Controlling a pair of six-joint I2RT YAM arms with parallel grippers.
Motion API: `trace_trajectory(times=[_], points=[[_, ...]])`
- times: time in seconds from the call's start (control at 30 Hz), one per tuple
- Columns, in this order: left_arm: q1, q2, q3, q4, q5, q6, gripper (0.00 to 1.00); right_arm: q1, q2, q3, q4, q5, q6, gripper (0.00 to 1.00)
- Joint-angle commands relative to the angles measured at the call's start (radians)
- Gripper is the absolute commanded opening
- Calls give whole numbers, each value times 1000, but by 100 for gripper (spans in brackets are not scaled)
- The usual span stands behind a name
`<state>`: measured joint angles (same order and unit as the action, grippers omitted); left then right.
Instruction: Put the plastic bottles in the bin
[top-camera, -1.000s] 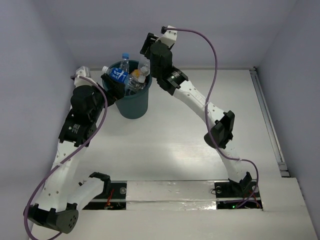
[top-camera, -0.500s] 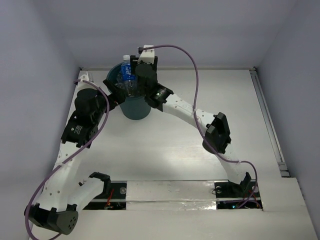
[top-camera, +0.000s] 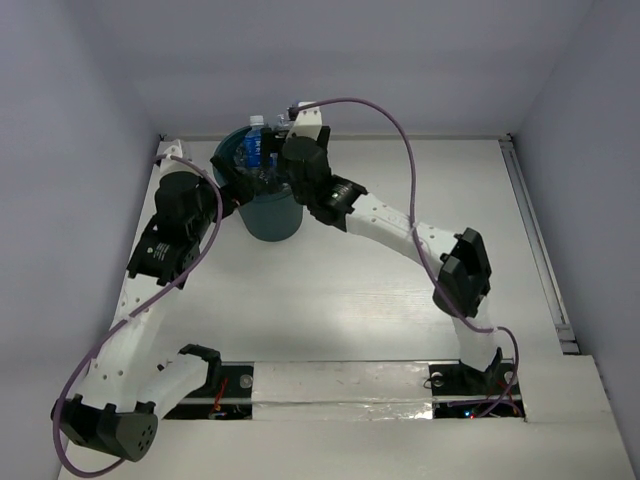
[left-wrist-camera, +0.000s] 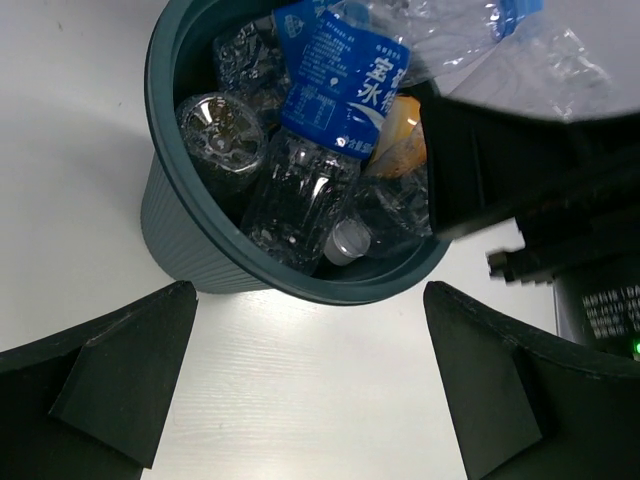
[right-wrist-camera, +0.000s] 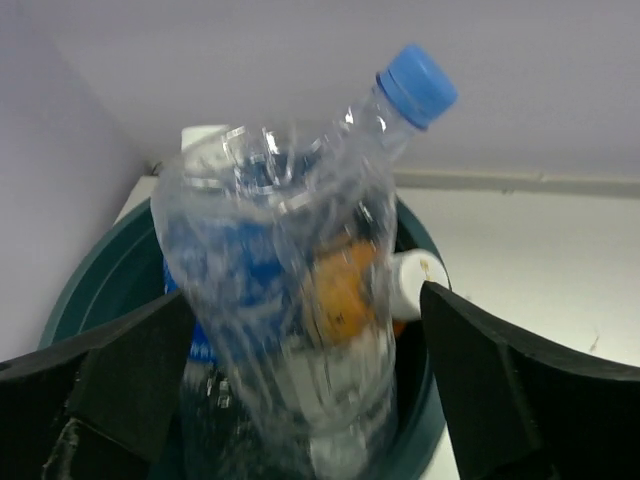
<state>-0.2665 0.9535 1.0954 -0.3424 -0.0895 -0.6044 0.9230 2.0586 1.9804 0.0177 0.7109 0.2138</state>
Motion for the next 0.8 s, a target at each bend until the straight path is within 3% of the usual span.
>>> trace_trajectory(times=[0.0,0.27,0.4,0.43,0.47,0.5,0.53,0.57,0.63,0.67,0.73,0.77], points=[[7,-18,64,19,4,-6,99,2,-138,-61,-2,-57,105,100],[7,-61,121,-55,-9,-12,99,2,-293,-40,-120,-60,116,100],[7,-122,141,-104,-3,-23,99,2,-466,-204,-174,-83,212,100],[7,-159,138,-127,3,-24,99,2,-579,-330,-188,-90,258,96],[7,-203,132,-142,5,-28,99,2,-720,-479,-194,-100,278,91],[7,-203,132,-164,5,-32,99,2,-721,-480,-194,-108,301,84],[7,-246,124,-184,1,-37,99,2,-883,-562,-197,-114,321,69],[7,-268,120,-225,-4,-41,99,2,-969,-718,-203,-119,363,33],[7,-329,103,-285,-10,-46,99,2,-1136,-854,-270,-117,400,2],[7,-344,98,-299,-15,-49,99,2,-1282,-953,-316,-111,451,0],[7,-390,75,-326,-13,-55,99,2,-1405,-1023,-452,-91,498,0],[7,-401,64,-351,-15,-58,99,2,-1452,-1052,-490,-94,536,8]])
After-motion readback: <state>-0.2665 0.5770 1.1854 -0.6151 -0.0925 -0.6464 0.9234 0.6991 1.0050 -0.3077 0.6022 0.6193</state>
